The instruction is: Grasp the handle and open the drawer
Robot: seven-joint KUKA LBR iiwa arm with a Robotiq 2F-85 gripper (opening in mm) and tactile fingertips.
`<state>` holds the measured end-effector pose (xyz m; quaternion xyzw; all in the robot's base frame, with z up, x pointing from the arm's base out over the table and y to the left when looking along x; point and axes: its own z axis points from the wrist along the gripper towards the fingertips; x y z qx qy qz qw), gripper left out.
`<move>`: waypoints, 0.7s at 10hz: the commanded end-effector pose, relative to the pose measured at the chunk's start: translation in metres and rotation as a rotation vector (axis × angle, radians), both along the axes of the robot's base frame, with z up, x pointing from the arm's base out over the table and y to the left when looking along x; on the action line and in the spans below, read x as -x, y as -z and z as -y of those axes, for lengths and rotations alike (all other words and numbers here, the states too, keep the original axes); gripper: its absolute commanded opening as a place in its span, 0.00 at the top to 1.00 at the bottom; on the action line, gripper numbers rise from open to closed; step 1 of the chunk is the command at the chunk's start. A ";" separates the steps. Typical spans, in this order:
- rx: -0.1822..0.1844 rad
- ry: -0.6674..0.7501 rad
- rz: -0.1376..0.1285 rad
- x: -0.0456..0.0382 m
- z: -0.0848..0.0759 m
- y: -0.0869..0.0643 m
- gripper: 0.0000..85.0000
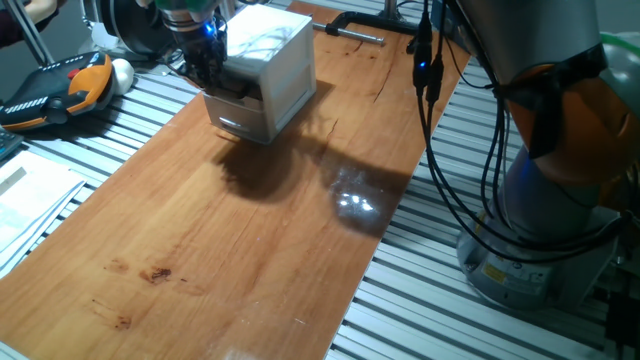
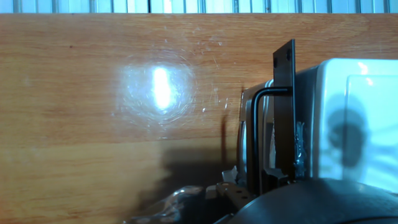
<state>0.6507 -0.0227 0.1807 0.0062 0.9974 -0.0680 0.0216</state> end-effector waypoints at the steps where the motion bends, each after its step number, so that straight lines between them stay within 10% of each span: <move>1: 0.000 0.000 0.000 0.0000 0.000 0.000 0.68; 7: 0.011 -0.010 0.003 -0.0013 0.001 0.002 0.69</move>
